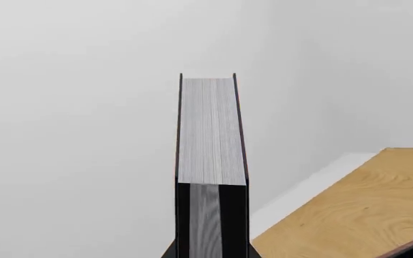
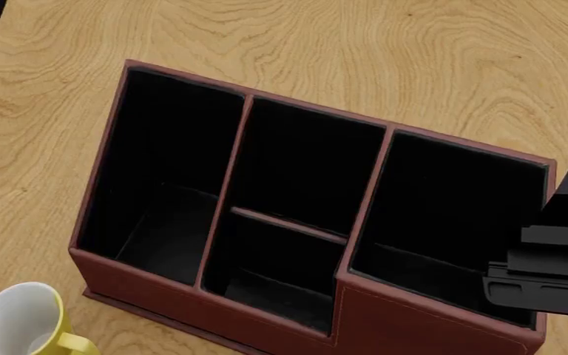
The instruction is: Pick up the book and place it in the back compartment of the caddy.
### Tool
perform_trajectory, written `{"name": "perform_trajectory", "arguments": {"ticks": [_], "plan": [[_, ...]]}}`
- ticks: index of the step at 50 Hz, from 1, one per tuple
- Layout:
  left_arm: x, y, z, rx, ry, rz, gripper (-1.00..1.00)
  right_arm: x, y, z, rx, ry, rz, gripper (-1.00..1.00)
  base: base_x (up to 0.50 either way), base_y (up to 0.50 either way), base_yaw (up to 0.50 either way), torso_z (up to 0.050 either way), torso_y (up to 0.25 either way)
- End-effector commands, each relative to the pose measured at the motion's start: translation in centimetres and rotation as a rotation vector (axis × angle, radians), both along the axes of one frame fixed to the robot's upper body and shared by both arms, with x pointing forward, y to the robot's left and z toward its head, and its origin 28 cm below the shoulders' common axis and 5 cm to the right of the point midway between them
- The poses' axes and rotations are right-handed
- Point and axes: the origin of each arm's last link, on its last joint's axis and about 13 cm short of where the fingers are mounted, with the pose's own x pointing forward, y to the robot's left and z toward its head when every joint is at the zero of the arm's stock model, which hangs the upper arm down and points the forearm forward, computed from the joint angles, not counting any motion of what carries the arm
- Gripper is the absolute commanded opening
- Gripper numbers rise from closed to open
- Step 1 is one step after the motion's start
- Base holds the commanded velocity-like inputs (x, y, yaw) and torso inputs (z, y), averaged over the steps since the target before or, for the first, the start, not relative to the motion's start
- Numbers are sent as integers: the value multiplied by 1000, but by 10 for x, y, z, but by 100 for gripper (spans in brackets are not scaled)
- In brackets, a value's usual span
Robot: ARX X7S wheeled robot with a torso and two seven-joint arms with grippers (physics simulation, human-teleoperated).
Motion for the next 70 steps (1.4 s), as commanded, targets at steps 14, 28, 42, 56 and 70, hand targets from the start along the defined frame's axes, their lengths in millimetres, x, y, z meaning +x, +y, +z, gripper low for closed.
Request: {"name": "perform_trajectory", "arguments": {"ticks": [14, 28, 42, 56, 70], "plan": [[-3, 0, 15, 185, -23, -226, -100, 0, 0, 0, -7, 8, 1, 100, 0, 0, 0, 1, 1], [4, -10, 23, 379, -70, -405, -100, 0, 0, -1, -12, 13, 2, 100, 0, 0, 0, 0, 1], [9, -19, 34, 469, -151, -456, -100, -1, 0, -3, -12, 18, 0, 100, 0, 0, 0, 1, 1], [14, -18, 34, 624, -185, -508, -100, -1, 1, -4, -13, 20, 3, 100, 0, 0, 0, 0, 1], [14, -23, 43, 814, -286, -534, -100, 0, 0, -3, -11, 16, -1, 100, 0, 0, 0, 1, 1]]}}
